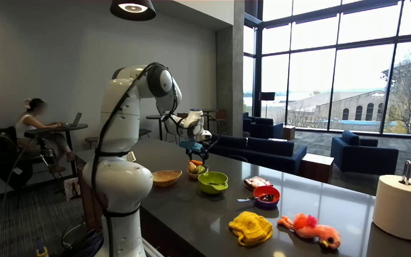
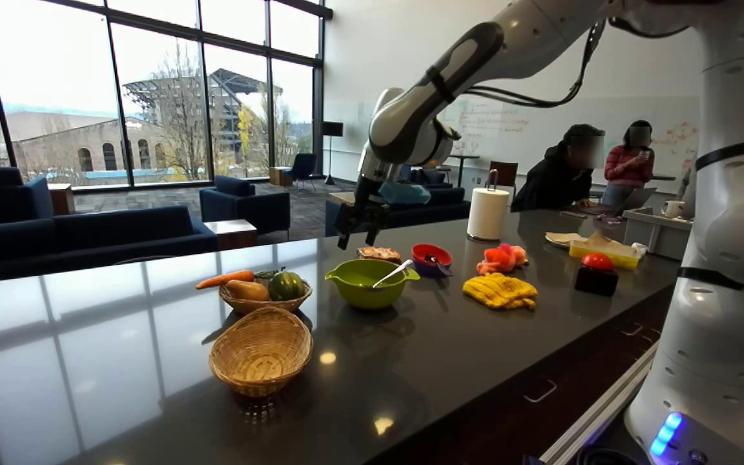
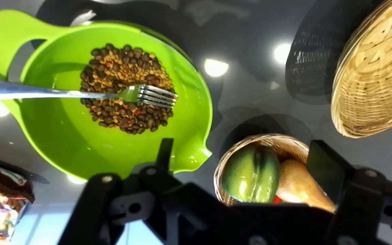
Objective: Take the green pepper out of the weaved basket and put it into the weaved basket right next to it
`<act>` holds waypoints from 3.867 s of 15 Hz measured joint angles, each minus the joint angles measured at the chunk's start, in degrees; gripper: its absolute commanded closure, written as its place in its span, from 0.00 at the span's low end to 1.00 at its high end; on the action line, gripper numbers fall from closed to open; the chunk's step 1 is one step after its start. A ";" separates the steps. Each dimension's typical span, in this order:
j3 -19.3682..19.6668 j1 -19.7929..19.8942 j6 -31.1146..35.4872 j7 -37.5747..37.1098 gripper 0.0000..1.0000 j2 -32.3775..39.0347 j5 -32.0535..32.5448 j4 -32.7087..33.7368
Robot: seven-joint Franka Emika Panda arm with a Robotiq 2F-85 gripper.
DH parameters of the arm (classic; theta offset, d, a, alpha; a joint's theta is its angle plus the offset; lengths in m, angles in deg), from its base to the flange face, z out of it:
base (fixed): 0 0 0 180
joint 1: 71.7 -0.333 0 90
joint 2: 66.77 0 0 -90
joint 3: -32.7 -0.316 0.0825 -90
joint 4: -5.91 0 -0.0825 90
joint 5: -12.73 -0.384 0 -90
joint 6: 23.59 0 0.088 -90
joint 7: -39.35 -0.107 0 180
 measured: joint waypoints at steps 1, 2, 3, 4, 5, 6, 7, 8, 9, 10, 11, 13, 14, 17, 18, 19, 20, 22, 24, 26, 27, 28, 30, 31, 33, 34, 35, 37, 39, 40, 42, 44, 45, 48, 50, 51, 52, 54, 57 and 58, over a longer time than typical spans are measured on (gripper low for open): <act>-0.08 -0.01 -0.04 0.01 0.00 2.17 1.06 2.21; -0.17 -0.01 -0.25 0.09 0.00 4.34 1.75 4.54; -0.30 -0.02 -0.67 0.12 0.00 6.41 2.34 6.86; -0.42 -0.06 -1.39 0.15 0.00 8.50 2.90 9.37; -0.49 -0.19 -2.43 0.19 0.00 10.66 3.61 12.11; -0.55 -0.34 -3.62 0.23 0.00 12.75 4.17 14.90; -0.58 -0.54 -5.04 0.25 0.00 14.97 4.65 18.01; -0.59 -0.72 -6.51 0.36 0.00 17.21 4.79 21.22; -0.59 -0.89 -7.89 0.50 0.00 19.50 4.81 24.50; -0.59 -1.04 -9.10 0.59 0.00 21.74 4.81 27.74; -0.58 -1.15 -10.19 0.76 0.00 23.99 4.86 31.07; -0.57 -1.24 -12.21 1.33 0.00 28.32 4.88 37.67; -0.57 -1.25 -13.05 1.59 0.00 30.40 4.88 40.89; -0.55 -1.23 -15.03 2.37 0.00 36.17 4.88 49.73; -0.55 -1.23 -15.70 2.53 0.00 37.97 4.88 52.44; -0.55 -1.24 -16.36 2.60 0.00 39.69 4.88 54.99; -0.56 -1.24 -17.16 2.62 0.00 41.37 4.85 57.45; -0.66 -1.27 -18.87 2.62 0.00 44.51 4.76 61.97; -0.80 -1.41 -20.45 2.62 0.00 47.35 4.70 65.96; -0.96 -1.75 -21.95 2.61 0.00 49.85 4.66 69.50; -1.08 -1.95 -22.79 2.60 0.00 50.96 4.61 71.15; -1.20 -2.20 -23.61 2.55 0.00 51.97 4.58 72.70; -1.27 -2.79 -25.43 2.47 0.24 53.71 4.56 75.54; -1.27 -3.08 -26.33 2.44 0.27 54.46 4.56 76.79; -1.27 -3.65 -28.11 2.35 0.41 55.78 4.56 79.14; -1.26 -3.89 -28.90 2.30 0.48 56.36 4.57 80.25; -1.24 -4.09 -29.70 2.20 0.55 56.90 4.57 81.34; -1.19 -4.32 -30.83 1.94 0.72 57.80 4.61 83.16; -1.14 -4.34 -31.39 1.53 0.87 58.26 4.62 84.20; -1.06 -4.32 -31.49 1.32 0.94 58.40 4.62 84.56; -0.86 -4.30 -31.65 1.02 1.00 58.62 4.63 85.25; -0.65 -4.30 -31.69 0.61 0.74 58.76 4.63 85.74; -0.56 -4.30 -31.71 0.36 0.74 58.79 4.64 85.88; -0.51 -4.30 -31.91 -0.14 0.60 58.81 4.64 86.03; -0.51 -4.35 -32.17 -0.64 0.46 58.82 4.63 86.04; -0.51 -4.38 -32.30 -0.95 0.38 58.82 4.63 86.05; -0.51 -4.43 -32.45 -1.18 0.32 58.82 4.63 86.07; -0.51 -4.53 -32.76 -1.82 0.18 58.82 4.64 86.15; -0.51 -4.69 -32.94 -2.55 0.01 58.82 4.64 86.42; -0.50 -4.73 -32.94 -2.84 0.00 58.82 4.64 86.54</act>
